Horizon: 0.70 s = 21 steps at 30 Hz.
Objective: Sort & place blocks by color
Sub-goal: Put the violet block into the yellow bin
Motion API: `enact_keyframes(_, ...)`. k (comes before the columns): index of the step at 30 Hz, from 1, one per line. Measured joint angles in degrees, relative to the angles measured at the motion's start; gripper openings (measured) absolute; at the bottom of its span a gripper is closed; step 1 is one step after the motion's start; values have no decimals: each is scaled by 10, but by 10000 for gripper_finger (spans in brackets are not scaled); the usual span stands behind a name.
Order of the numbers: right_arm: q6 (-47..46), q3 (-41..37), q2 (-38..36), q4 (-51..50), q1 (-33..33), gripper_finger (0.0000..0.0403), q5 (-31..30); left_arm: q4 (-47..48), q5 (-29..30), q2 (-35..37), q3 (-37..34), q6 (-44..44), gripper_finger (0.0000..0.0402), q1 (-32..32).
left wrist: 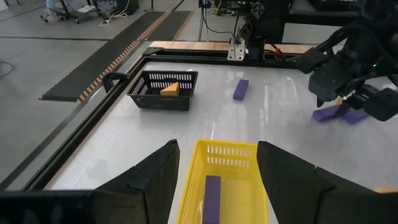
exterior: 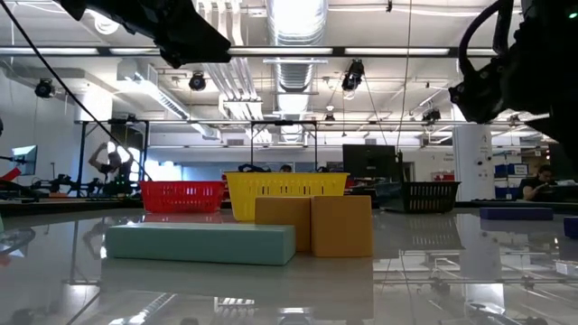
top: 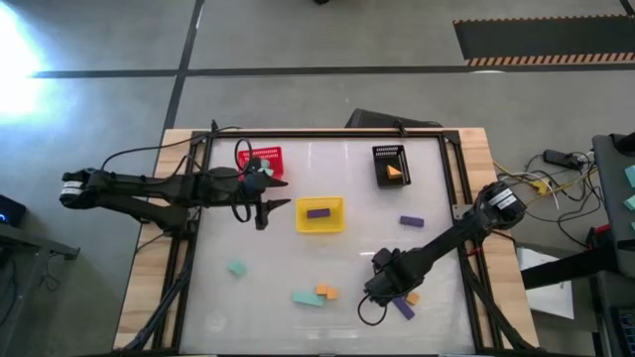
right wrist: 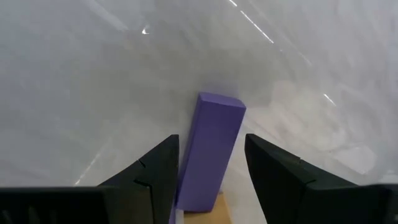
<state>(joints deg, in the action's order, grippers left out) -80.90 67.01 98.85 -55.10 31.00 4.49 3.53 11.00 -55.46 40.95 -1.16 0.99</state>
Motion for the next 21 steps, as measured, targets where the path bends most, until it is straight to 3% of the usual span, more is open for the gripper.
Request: enact_keyframes(21,20,-9,8,19,-3,173,-21,-1,-3,4,55,-31,200,-6)
